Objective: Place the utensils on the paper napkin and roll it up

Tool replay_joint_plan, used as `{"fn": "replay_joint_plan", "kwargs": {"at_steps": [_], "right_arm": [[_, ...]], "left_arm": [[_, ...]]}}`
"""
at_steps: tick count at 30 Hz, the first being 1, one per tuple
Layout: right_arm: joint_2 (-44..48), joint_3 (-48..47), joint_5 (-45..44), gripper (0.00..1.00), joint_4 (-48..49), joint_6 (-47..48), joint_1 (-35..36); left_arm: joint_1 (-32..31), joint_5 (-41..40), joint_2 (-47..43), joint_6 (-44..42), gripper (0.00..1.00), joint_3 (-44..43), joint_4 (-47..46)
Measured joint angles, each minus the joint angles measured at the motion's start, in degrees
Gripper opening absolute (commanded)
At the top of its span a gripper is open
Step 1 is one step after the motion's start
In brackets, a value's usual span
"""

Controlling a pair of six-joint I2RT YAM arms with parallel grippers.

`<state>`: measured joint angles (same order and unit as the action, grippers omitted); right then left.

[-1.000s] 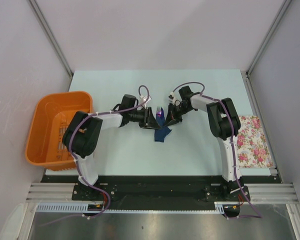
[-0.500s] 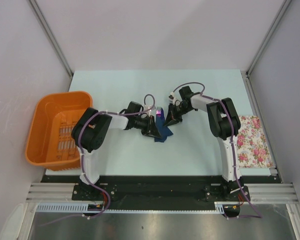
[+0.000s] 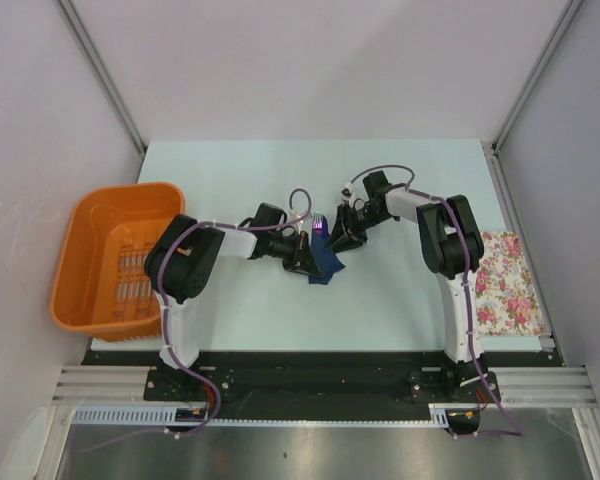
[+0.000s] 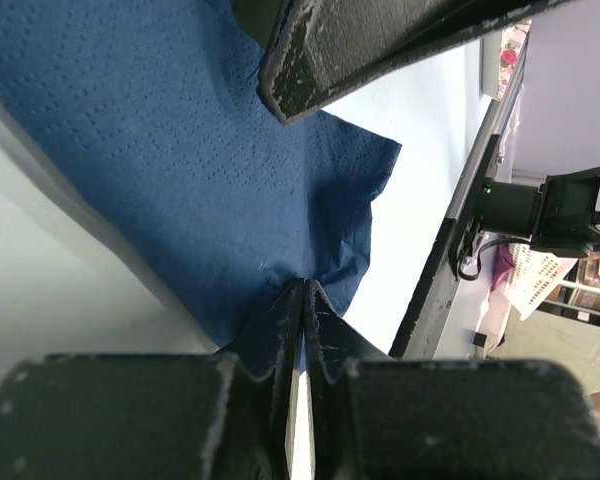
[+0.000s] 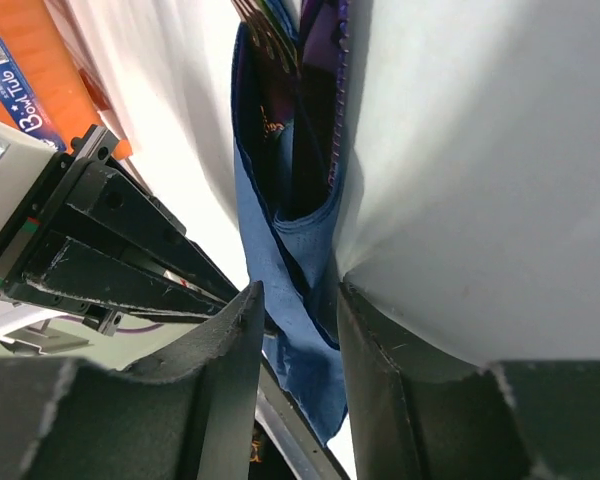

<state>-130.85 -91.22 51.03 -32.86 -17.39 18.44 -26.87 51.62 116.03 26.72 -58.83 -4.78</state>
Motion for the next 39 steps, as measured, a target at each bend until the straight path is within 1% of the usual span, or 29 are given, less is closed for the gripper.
{"fn": "replay_joint_plan", "kwargs": {"at_steps": [6, 9, 10, 12, 13, 15, 16, 18, 21, 22, 26, 34, 39], "right_arm": [[0.0, 0.0, 0.1, 0.41, -0.6, 0.8, -0.1], [0.0, 0.0, 0.1, 0.34, -1.3, 1.7, 0.2], [0.0, 0.0, -0.1, 0.29, -1.6, 2.1, 0.3], [0.0, 0.2, -0.6, 0.23, -2.0, 3.0, 0.6], [0.0, 0.3, -0.8, 0.13, -2.3, 3.3, 0.8], [0.0, 0.5, -1.4, 0.05, -2.8, 4.2, 1.0], [0.0, 0.6, -1.8, 0.00, -3.0, 4.4, 1.0], [0.0, 0.7, -2.2, 0.00, -3.1, 4.8, 1.0], [0.0, 0.7, -2.3, 0.00, -3.1, 5.1, 0.9], [0.0, 0.7, -2.3, 0.00, -3.1, 5.2, 0.9], [0.0, 0.7, -2.3, 0.00, -3.1, 5.2, 0.9], [0.0, 0.7, -2.3, 0.00, -3.1, 5.2, 1.2], [0.0, 0.7, -2.3, 0.00, -3.1, 5.2, 1.3]], "left_arm": [[0.0, -0.2, 0.0, -0.3, 0.09, -0.3, 0.6], [0.0, -0.3, 0.0, -0.4, 0.09, -0.4, 0.9], [0.0, -0.3, 0.0, -0.5, 0.09, -0.4, 1.0], [0.0, -0.3, 0.0, -0.9, 0.09, -0.5, 1.1], [0.0, -0.3, 0.0, -1.0, 0.09, -0.5, 1.1], [0.0, -0.3, 0.0, -1.4, 0.09, -0.5, 1.1], [0.0, -0.3, 0.0, -1.5, 0.10, -0.6, 1.3], [0.0, -0.3, 0.0, -1.9, 0.11, -0.9, 1.8], [0.0, -0.3, -0.1, -2.5, 0.16, -1.2, 2.5], [0.0, -0.3, -0.2, -2.8, 0.20, -1.2, 2.5], [-0.3, -0.5, -1.2, -4.9, 0.27, -1.2, 3.0], [-1.6, -2.4, -3.5, -7.6, 0.27, -1.2, 3.6], [-4.0, -3.1, -3.5, -7.3, 0.23, -1.1, 2.3]]}}
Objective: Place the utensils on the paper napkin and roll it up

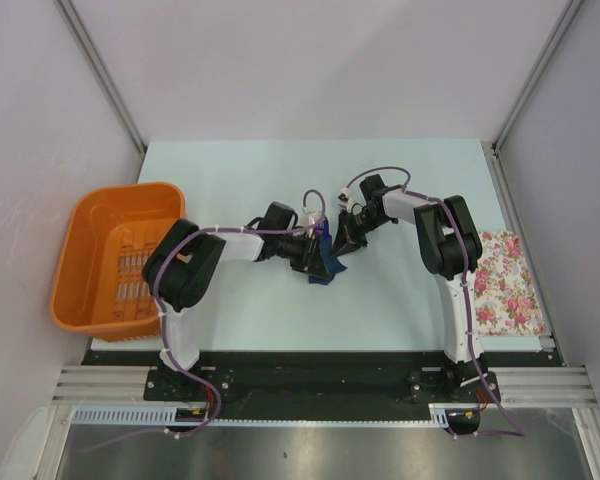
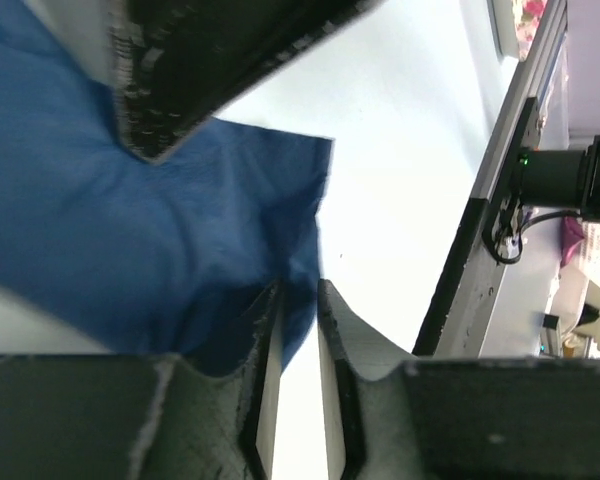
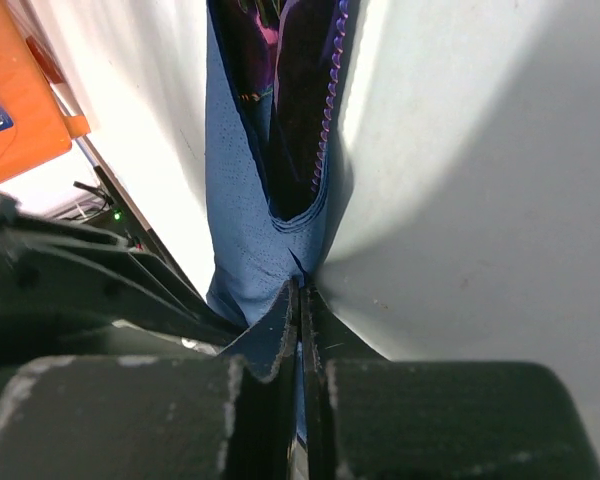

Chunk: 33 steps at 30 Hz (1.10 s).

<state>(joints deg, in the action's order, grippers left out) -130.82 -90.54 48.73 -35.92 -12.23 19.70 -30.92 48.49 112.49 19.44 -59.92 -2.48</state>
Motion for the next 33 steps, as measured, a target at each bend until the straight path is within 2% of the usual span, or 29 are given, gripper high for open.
{"fn": "replay_joint_plan", "kwargs": {"at_steps": [6, 8, 9, 10, 12, 13, 16, 19, 29, 33], "right_arm": [[0.0, 0.0, 0.0, 0.00, 0.0, 0.0, 0.0], [0.0, 0.0, 0.0, 0.03, 0.0, 0.0, 0.0], [0.0, 0.0, 0.0, 0.06, 0.0, 0.0, -0.1], [0.0, 0.0, 0.0, 0.17, 0.0, -0.1, -0.2], [0.0, 0.0, 0.4, 0.27, 0.0, -0.6, -0.4], [0.0, 0.0, 0.7, 0.35, 0.0, -0.9, -0.4], [0.2, -0.1, 2.3, 0.46, -0.1, -2.0, -0.8], [0.5, -0.5, 2.6, 0.51, -0.1, -3.0, -1.2], [0.5, -3.7, -2.3, 0.52, -0.4, -4.1, 0.6], [0.2, -5.1, -4.8, 0.47, -0.4, -4.7, 2.3]], "left_arm": [[-0.5, 0.1, 1.4, 0.7, 0.16, 2.3, -2.9], [0.0, 1.5, 2.5, 2.2, 0.14, 2.8, -4.2], [0.3, 2.2, 2.9, 2.9, 0.13, 2.9, -4.9], [0.7, 3.1, 3.4, 3.7, 0.13, 2.9, -5.6], [1.2, 4.7, 4.3, 5.1, 0.11, 2.9, -6.7], [1.4, 5.3, 4.7, 5.7, 0.11, 2.9, -7.1], [1.9, 6.9, 5.5, 6.8, 0.11, 2.9, -8.2], [2.1, 7.4, 5.8, 7.1, 0.11, 2.9, -8.6], [2.3, 8.0, 6.1, 7.2, 0.10, 2.9, -8.8], [2.4, 8.2, 6.2, 7.2, 0.10, 2.9, -8.7]]}}
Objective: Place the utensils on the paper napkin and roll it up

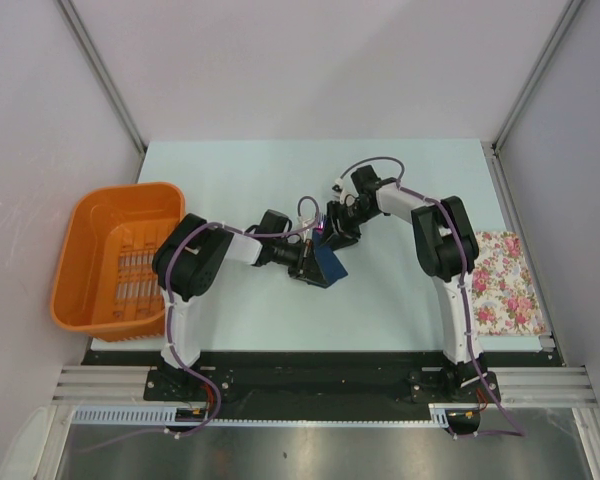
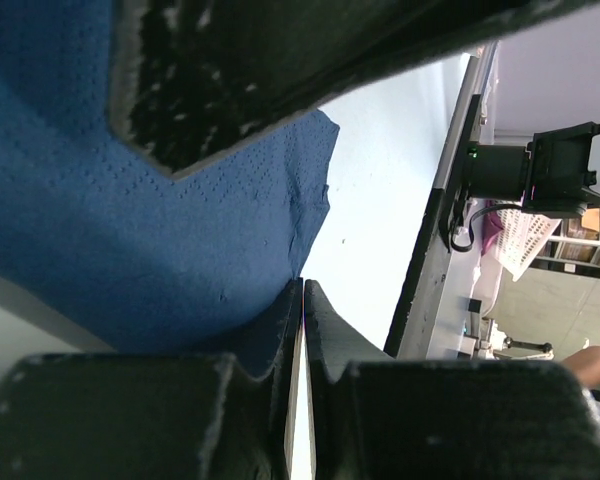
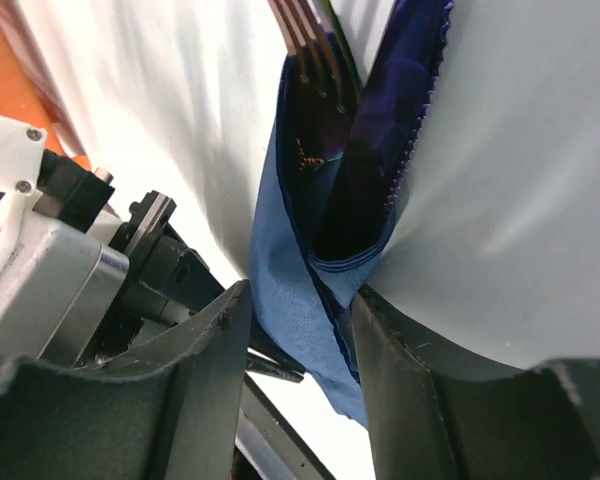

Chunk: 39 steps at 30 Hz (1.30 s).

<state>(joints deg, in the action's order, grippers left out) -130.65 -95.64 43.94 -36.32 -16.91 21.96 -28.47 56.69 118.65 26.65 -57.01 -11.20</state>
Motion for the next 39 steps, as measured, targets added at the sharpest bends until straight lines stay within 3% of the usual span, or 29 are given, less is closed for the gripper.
{"fn": "replay_joint_plan", "kwargs": {"at_steps": [4, 5, 7, 10, 19, 20, 28, 29, 30, 39], "right_arm": [[-0.1, -0.4, -2.3, 0.29, -0.1, -0.1, 0.6], [-0.2, -0.4, -3.0, 0.15, -0.1, -0.3, 0.7], [-0.4, -0.4, -4.2, 0.00, -0.2, 0.0, 0.6], [-0.9, -0.5, -3.3, 0.00, -0.4, -0.4, 0.3], [-1.6, -0.1, 1.4, 0.00, 1.9, 1.0, -0.7], [-1.6, -0.1, 1.9, 0.00, 2.2, 1.4, -0.8], [-1.6, 0.4, 4.7, 0.00, 4.9, 3.7, -0.8], [-1.5, 0.8, 5.1, 0.00, 5.5, 3.8, -0.8], [-1.3, 1.2, 5.4, 0.00, 6.0, 3.9, -0.8], [0.7, 1.8, 7.4, 0.00, 7.8, 5.0, -0.2]], "left_arm": [[0.2, 0.1, 0.1, 0.0, 0.10, 0.0, 0.0], [0.2, 0.1, 0.1, 0.1, 0.10, 0.0, 0.0], [0.2, 0.1, 0.1, 0.3, 0.10, 0.0, 0.0], [0.2, 0.2, 0.1, 0.4, 0.14, 0.0, 0.0], [0.8, -2.0, -3.9, 1.1, 0.46, 0.3, 2.0], [1.3, -3.2, -5.6, 0.8, 0.53, 0.3, 2.8], [8.2, -10.6, -21.3, -3.1, 0.77, 0.3, 6.6], [9.2, -11.2, -22.5, -3.4, 0.91, 0.3, 6.9], [10.5, -12.0, -23.8, -3.7, 0.99, 0.3, 7.3], [16.9, -18.5, -28.2, -8.6, 1.00, 0.2, 11.7]]}}
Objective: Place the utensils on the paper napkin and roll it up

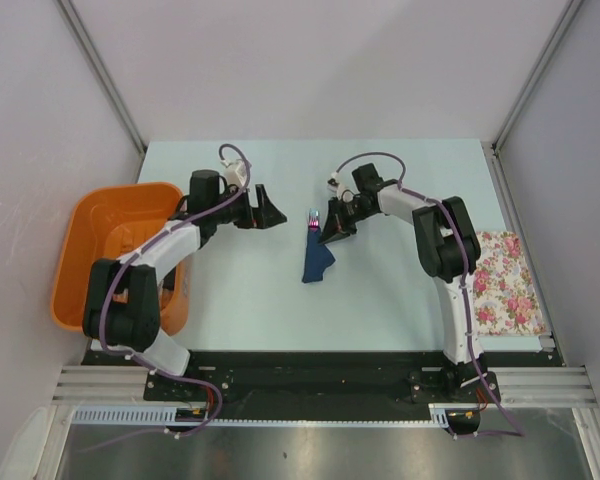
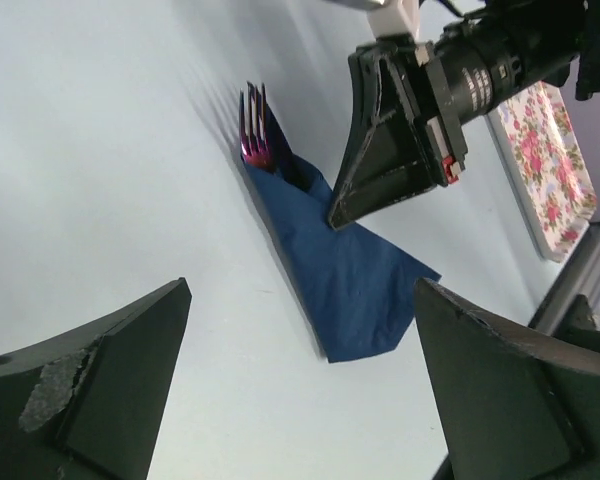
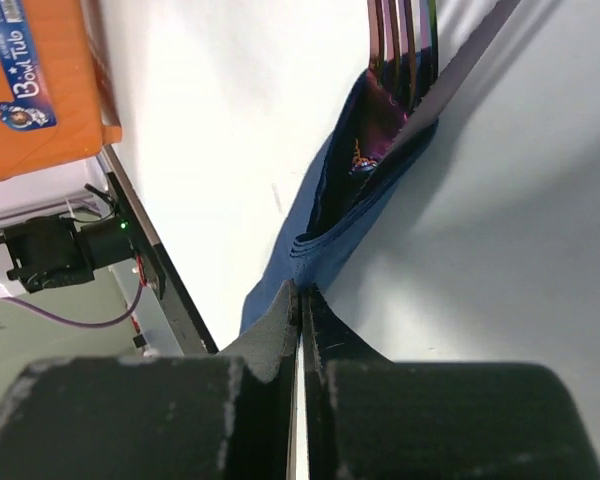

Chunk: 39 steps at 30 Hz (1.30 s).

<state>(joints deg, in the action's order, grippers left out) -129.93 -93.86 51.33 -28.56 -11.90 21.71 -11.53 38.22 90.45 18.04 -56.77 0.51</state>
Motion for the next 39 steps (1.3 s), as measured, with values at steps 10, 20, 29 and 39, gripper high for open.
{"fn": "replay_joint_plan", "kwargs": {"at_steps": [10, 20, 29, 39], "right_arm": [[3.1, -0.3, 0.1, 0.00, -0.5, 2.2, 1.2], [10.8, -2.0, 1.7, 0.00, -4.4, 7.5, 1.9], [21.3, -7.2, 2.7, 0.00, -10.0, 13.7, 5.7], [33.7, -9.1, -4.1, 0.00, -14.8, 23.3, 16.0]], "left_arm": [[1.0, -1.1, -11.5, -3.4, 1.00, 4.5, -12.2], [6.3, 13.7, -12.5, -0.5, 0.99, 8.1, -22.5], [6.2, 22.8, -20.6, -0.4, 0.97, 16.8, -29.2], [1.3, 31.0, -28.6, -0.1, 0.96, 22.4, -37.6]]}}
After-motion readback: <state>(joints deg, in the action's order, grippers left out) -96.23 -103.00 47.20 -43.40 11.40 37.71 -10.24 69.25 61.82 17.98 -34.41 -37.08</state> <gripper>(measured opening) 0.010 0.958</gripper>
